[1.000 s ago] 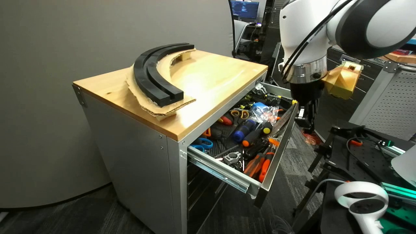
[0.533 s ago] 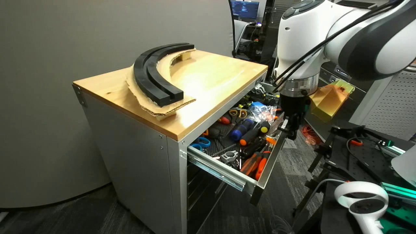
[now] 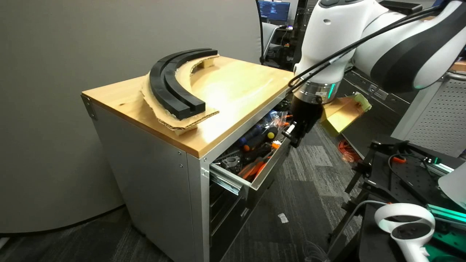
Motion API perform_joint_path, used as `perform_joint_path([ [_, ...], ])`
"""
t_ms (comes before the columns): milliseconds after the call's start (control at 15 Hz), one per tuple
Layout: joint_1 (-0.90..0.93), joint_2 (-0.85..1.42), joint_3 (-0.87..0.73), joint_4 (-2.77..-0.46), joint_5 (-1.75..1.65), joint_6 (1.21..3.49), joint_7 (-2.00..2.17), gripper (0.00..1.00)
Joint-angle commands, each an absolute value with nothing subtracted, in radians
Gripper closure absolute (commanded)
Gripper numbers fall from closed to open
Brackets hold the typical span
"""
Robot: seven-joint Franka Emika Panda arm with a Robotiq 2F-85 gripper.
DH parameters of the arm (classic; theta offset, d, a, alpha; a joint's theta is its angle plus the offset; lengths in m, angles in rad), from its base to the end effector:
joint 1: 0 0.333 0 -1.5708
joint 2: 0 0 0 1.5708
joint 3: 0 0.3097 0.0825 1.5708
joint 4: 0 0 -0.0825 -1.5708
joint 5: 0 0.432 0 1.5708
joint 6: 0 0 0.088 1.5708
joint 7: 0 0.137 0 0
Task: Pick up the screwdriver and place it in the drawer, then close the drawer
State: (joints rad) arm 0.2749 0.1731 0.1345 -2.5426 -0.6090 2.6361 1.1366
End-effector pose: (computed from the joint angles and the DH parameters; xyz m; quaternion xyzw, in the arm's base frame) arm 0.4213 0.1938 0.1211 0.9876 -0.0899 0.0619 0.1125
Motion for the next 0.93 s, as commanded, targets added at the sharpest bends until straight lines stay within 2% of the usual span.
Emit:
perform_joint_path([
  [0, 0.314, 0.236, 0.101, -2.446, -0.787, 2.721, 1.283, 1.00],
  [867, 0.437, 0.397, 0.049, -2.241, -1.541, 2.691, 1.815, 1.00],
])
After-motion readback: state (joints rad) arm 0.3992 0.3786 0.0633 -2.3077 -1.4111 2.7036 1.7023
